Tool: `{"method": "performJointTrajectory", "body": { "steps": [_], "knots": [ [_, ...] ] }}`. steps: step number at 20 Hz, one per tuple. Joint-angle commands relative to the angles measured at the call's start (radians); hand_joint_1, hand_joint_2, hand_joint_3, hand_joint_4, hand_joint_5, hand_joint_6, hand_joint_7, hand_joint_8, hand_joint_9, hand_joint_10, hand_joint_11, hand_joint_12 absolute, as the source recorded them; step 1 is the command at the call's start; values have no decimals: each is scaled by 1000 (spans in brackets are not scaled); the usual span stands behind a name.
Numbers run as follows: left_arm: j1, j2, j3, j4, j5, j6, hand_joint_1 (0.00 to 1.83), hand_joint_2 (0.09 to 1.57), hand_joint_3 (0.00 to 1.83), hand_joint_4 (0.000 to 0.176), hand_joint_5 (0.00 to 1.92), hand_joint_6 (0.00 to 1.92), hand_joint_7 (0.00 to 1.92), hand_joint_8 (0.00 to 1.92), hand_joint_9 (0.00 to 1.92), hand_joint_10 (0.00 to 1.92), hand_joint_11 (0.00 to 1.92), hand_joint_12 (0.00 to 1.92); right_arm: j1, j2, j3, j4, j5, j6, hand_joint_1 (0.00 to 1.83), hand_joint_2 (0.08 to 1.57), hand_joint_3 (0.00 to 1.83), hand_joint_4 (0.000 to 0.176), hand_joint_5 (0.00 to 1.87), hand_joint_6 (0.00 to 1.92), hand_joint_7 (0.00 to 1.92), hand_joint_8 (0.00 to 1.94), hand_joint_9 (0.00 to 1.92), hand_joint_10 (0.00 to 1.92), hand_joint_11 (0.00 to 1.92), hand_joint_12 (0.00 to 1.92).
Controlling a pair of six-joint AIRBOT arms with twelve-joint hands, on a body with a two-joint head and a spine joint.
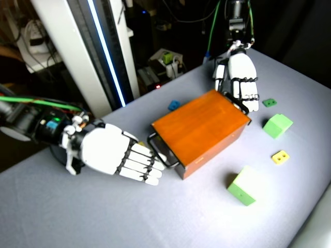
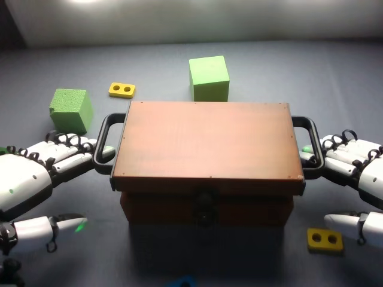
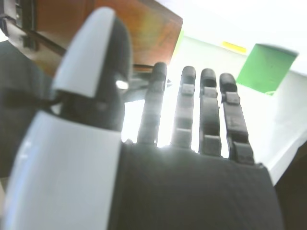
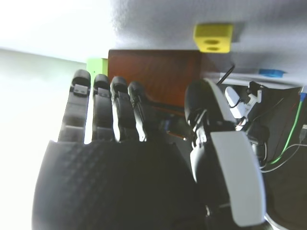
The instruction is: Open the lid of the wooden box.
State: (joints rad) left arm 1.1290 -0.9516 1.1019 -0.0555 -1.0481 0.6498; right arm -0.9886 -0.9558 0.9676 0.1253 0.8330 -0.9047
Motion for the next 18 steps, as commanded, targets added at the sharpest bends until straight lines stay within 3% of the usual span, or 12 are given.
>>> {"method": "performJointTrajectory", "body": {
  "steps": [1,3,4,6,7,8,9,10,14,15,16,18],
  "knots": [
    [-12,2,-3,6,-154,-11,557,1351,5,153,0,0,0,0,0,0,0,0,9,0,-3,-11,149,13,355,1441,12,37,0,0,0,0,0,0,0,0],
    [-12,7,-6,6,-167,-11,617,1345,0,146,0,0,0,0,0,0,0,0,9,2,-3,-11,167,20,322,1451,12,0,0,0,0,0,0,0,0,0],
    [-12,9,-7,6,-171,-11,635,1341,0,122,0,0,0,0,0,0,0,0,9,3,-3,-11,173,23,307,1453,11,0,0,0,0,0,0,0,38,19],
    [-13,13,-10,6,-186,-11,638,1338,0,148,0,0,0,0,0,0,0,0,9,8,-5,-11,188,26,381,1448,0,0,0,0,0,0,0,0,1,611],
    [-13,16,-11,5,-197,-11,656,1338,0,150,0,0,0,0,0,0,0,0,9,12,-7,-11,197,27,388,1432,0,0,0,0,0,0,0,0,0,659],
    [-14,19,-13,5,-210,-11,650,1343,1,151,0,0,0,0,0,0,0,0,9,18,-9,-11,204,27,391,1417,0,0,0,0,0,0,0,0,0,477],
    [-16,20,-14,5,-217,-11,670,1335,0,125,0,0,0,0,0,0,0,0,9,21,-11,-11,210,27,362,1423,0,0,0,0,0,0,0,0,0,95],
    [-18,22,-14,3,-227,-11,674,1333,0,126,0,0,0,0,0,0,0,0,9,27,-13,-11,219,27,303,1439,6,0,0,0,0,0,0,0,0,18],
    [-21,31,-15,-11,-263,-5,639,1311,0,105,0,0,0,0,0,0,0,0,13,44,-17,-11,241,27,214,1456,8,2,0,0,0,0,0,0,26,15],
    [-22,34,-16,-15,-272,-1,589,1317,0,60,0,0,0,0,0,0,0,0,15,47,-17,-11,246,27,233,1449,0,3,0,0,0,0,0,0,4,636],
    [-22,37,-17,-22,-284,4,589,1317,0,60,0,0,0,0,0,0,0,0,18,50,-17,-10,252,27,233,1449,0,3,0,0,0,0,0,0,4,636],
    [-23,40,-17,-35,-300,13,615,1321,0,69,0,0,0,0,0,0,0,0,22,55,-15,-9,259,27,294,1474,6,0,0,0,0,0,0,0,0,263]
  ]
}}
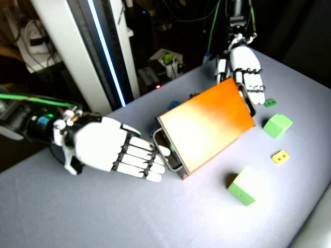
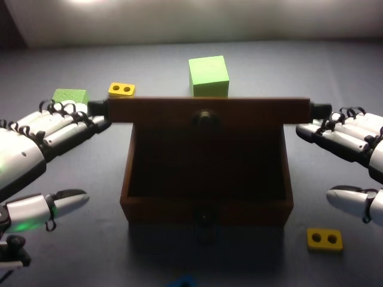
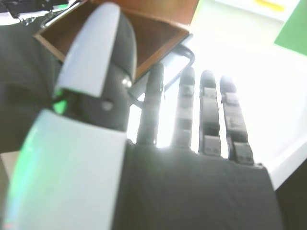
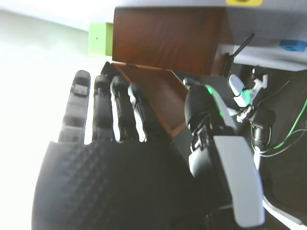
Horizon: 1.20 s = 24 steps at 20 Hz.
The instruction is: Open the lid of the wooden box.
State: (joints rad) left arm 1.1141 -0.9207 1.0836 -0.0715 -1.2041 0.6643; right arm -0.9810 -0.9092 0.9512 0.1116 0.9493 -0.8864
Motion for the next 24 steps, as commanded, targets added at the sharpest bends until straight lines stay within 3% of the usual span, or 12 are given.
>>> {"method": "performJointTrajectory", "body": {
  "steps": [1,3,4,5,8,11,12,16,17,19,21,24],
  "knots": [
    [-11,9,2,-24,-148,4,614,1324,2,66,0,0,0,0,0,0,0,0,17,9,4,7,144,8,301,1481,8,0,0,0,0,0,0,0,0,252],
    [-19,9,4,-36,-157,14,554,1336,6,60,0,0,0,0,0,0,0,0,27,9,10,11,147,7,291,1485,3,0,0,0,0,0,0,0,0,1125],
    [-28,8,8,-43,-160,19,570,1336,4,65,0,0,0,0,0,0,0,0,36,9,14,13,147,2,328,1465,0,0,0,0,0,0,0,0,0,1176],
    [-38,6,12,-48,-161,25,643,1320,0,93,0,0,0,0,0,0,0,0,43,9,16,17,147,-3,395,1462,0,4,0,0,0,0,0,0,0,1197],
    [-74,-8,30,-53,-154,29,690,1327,1,63,0,0,0,0,0,0,0,0,59,7,26,40,147,-21,453,1461,0,0,0,0,0,0,0,0,0,1352],
    [-101,-23,51,-65,-145,30,701,1334,3,92,0,0,0,0,0,0,0,0,75,-3,45,65,146,-29,542,1462,2,0,0,0,0,0,0,0,0,123],
    [-113,-28,60,-66,-131,30,712,1331,1,99,0,0,0,0,0,0,0,0,84,-8,54,74,146,-32,631,1468,1,0,0,0,0,0,0,0,0,24],
    [-140,-51,93,-89,-97,31,714,1317,0,59,0,0,0,0,0,0,0,0,114,-25,82,109,137,-51,637,1470,0,1,0,0,0,0,0,0,0,0],
    [-146,-56,98,-94,-93,31,701,1316,0,61,0,0,0,0,0,0,0,0,121,-28,87,117,136,-56,599,1469,1,16,0,0,0,0,0,0,0,0],
    [-154,-64,109,-102,-84,31,635,1322,1,75,0,0,0,0,0,0,0,0,127,-30,93,130,134,-63,572,1471,2,0,0,0,0,0,0,0,0,0],
    [-156,-65,109,-110,-98,31,580,1336,7,82,0,0,0,0,0,0,1,0,130,-30,93,133,135,-66,537,1462,0,10,0,0,0,0,0,0,0,0],
    [-155,-60,100,-111,-134,30,615,1340,3,105,0,0,0,0,0,0,0,0,130,-15,73,133,164,-83,497,1460,0,27,0,0,0,0,14,7,0,1112]
  ]
}}
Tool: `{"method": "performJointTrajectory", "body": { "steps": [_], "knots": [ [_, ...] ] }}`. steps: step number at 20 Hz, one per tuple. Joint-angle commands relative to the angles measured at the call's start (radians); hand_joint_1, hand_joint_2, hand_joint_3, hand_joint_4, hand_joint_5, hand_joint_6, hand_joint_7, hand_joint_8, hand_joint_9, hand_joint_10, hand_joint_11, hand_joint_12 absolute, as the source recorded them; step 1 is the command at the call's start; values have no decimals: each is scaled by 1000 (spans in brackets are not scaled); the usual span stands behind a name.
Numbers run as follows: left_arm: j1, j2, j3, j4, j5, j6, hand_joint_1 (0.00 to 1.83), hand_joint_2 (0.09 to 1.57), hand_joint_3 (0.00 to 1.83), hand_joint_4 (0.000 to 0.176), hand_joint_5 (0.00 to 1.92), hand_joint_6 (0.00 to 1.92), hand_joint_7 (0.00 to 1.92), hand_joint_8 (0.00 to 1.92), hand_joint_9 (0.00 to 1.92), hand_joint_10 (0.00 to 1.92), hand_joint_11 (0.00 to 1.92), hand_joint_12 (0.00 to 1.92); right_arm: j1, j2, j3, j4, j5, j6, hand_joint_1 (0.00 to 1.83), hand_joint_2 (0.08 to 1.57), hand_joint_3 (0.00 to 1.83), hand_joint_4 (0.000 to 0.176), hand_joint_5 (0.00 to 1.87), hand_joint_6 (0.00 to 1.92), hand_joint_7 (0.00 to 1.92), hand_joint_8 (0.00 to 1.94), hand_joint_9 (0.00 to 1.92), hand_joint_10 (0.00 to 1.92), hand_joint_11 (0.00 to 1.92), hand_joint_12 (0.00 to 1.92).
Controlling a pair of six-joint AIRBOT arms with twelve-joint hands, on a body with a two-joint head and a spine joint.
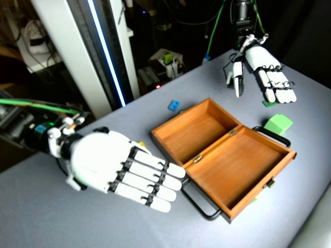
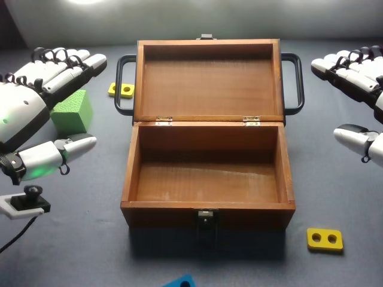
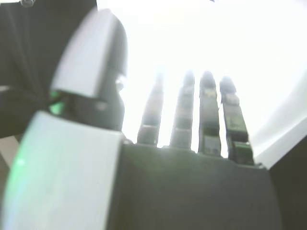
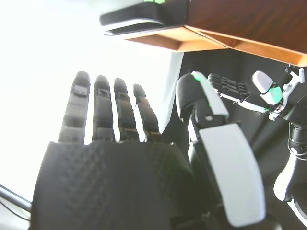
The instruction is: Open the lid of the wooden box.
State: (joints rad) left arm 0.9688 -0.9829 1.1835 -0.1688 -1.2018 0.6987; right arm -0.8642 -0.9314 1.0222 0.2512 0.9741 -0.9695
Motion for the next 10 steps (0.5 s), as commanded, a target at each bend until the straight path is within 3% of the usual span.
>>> {"method": "performJointTrajectory", "body": {
  "steps": [1,2,3,4,5,7,8,10],
  "knots": [
    [-10,5,-4,-14,-152,-4,626,1344,4,111,0,0,0,0,0,0,0,0,13,16,-9,-6,152,-9,396,1468,0,47,0,0,0,0,2,1,0,1331],
    [-9,7,-10,-14,-173,-4,627,1347,4,104,0,0,0,0,0,0,0,0,13,24,-22,-7,169,-18,348,1478,0,52,0,0,0,0,0,0,0,1279],
    [-5,10,-15,-15,-193,-3,610,1350,5,106,0,0,0,0,0,0,0,0,13,35,-35,-7,184,-26,288,1489,7,43,0,0,0,0,0,0,0,923],
    [1,14,-23,-19,-220,-2,626,1344,1,87,0,0,0,0,0,0,0,0,13,48,-51,-12,203,-33,378,1473,4,58,0,0,0,0,0,0,0,184],
    [4,16,-26,-21,-230,-1,638,1343,0,71,0,0,0,0,0,0,0,0,12,52,-57,-14,209,-37,381,1467,2,39,0,0,0,0,0,0,0,36],
    [20,29,-43,-30,-277,3,489,1360,7,90,0,0,0,0,0,0,0,0,4,72,-87,-17,250,-58,257,1434,0,27,0,0,0,0,0,0,0,0],
    [27,32,-50,-34,-300,3,478,1366,9,84,0,0,0,0,0,0,0,0,-8,83,-100,-17,276,-62,288,1441,0,30,0,0,0,0,0,0,0,0],
    [38,39,-63,-44,-348,10,425,1374,8,95,0,0,0,0,0,0,0,0,-41,108,-124,-9,346,-62,268,1437,0,39,0,0,0,0,0,0,0,0]
  ]
}}
